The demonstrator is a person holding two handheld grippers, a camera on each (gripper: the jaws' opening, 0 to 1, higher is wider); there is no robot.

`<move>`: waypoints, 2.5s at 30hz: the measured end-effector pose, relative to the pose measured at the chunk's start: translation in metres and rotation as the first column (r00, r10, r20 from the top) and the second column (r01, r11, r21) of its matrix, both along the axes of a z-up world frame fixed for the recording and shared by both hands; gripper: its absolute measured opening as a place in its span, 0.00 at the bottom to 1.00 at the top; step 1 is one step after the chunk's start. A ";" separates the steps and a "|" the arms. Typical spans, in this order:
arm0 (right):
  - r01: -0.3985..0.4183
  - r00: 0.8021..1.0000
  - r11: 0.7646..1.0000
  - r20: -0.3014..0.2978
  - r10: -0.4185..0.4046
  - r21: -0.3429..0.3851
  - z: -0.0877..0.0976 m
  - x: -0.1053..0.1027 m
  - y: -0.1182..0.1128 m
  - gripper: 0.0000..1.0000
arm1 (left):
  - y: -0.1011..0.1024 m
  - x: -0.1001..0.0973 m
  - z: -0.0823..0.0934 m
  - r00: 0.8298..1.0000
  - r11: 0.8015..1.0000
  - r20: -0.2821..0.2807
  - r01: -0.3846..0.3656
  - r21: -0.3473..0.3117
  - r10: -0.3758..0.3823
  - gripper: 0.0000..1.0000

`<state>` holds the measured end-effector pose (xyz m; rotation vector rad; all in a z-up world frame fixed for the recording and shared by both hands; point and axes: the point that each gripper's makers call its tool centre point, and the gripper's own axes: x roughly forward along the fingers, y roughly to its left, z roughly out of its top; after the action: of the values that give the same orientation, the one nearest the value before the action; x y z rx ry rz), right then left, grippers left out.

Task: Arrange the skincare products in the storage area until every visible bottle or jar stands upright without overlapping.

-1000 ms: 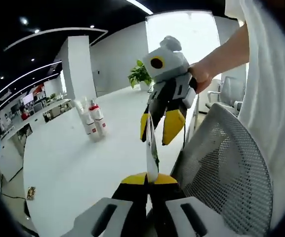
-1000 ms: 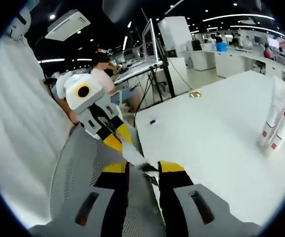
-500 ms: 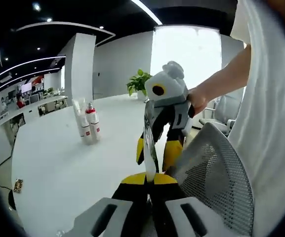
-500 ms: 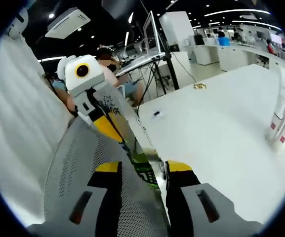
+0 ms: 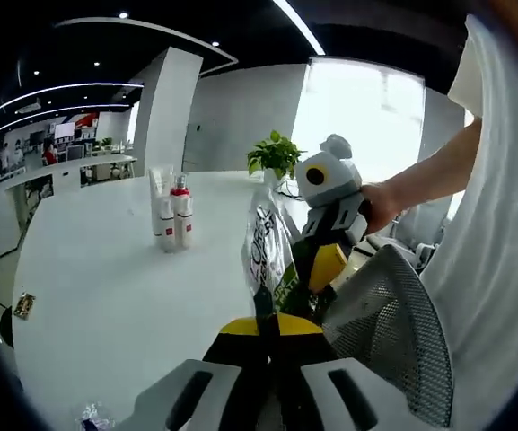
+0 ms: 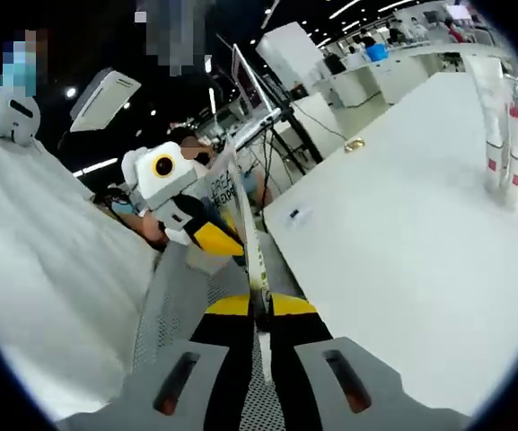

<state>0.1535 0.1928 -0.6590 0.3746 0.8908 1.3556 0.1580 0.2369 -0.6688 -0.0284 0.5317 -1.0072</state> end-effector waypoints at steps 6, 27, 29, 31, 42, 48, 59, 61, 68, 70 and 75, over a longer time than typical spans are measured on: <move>0.157 0.980 0.977 -0.149 -0.135 0.146 0.023 0.014 -0.005 0.00 | 0.001 0.005 0.008 0.998 0.996 -0.063 -0.029 -0.090 0.023 0.00; 0.310 0.943 0.948 -0.156 -0.295 0.078 0.012 0.060 -0.017 0.00 | 0.042 0.044 -0.030 0.954 0.934 0.062 -0.299 0.195 0.293 0.29; 0.342 0.932 0.937 -0.153 -0.329 0.069 0.010 0.074 -0.014 0.00 | 0.043 0.046 -0.030 0.952 0.933 0.063 -0.306 0.191 0.300 0.32; 0.365 0.923 0.928 -0.160 -0.350 0.075 0.011 0.088 -0.008 0.00 | 0.043 0.046 -0.029 0.950 0.932 0.065 -0.313 0.186 0.306 0.35; 0.575 0.783 0.818 -0.278 -0.556 -0.015 -0.016 0.182 0.011 0.00 | 0.042 0.043 -0.041 0.957 0.924 0.054 -0.290 0.250 0.286 0.32; 0.606 0.752 0.790 -0.255 -0.608 -0.097 -0.035 0.222 0.023 0.00 | 0.044 0.043 -0.045 0.957 0.919 0.045 -0.289 0.268 0.287 0.30; 0.646 0.703 0.720 -0.171 -0.690 -0.254 -0.073 0.266 0.019 0.00 | 0.049 0.042 -0.053 0.958 0.902 0.051 -0.282 0.326 0.280 0.23; 0.636 0.709 0.717 -0.151 -0.689 -0.286 -0.080 0.267 0.019 0.01 | 0.049 0.041 -0.057 0.961 0.898 0.050 -0.271 0.348 0.271 0.23; 0.646 0.716 0.679 -0.032 -0.697 -0.347 -0.097 0.276 0.010 0.02 | 0.052 0.040 -0.060 0.961 0.889 0.041 -0.270 0.369 0.275 0.22; 0.647 0.716 0.680 -0.032 -0.697 -0.345 -0.100 0.278 0.012 0.03 | 0.051 0.038 -0.062 0.964 0.888 0.038 -0.257 0.382 0.263 0.22; 0.664 0.713 0.649 0.054 -0.699 -0.372 -0.104 0.283 0.002 0.06 | 0.052 0.038 -0.064 0.964 0.885 0.031 -0.254 0.390 0.263 0.22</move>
<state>0.4363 0.1948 -0.7627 0.4282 0.9267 0.4467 0.1958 0.2889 -0.7327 0.2413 0.7229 -0.6260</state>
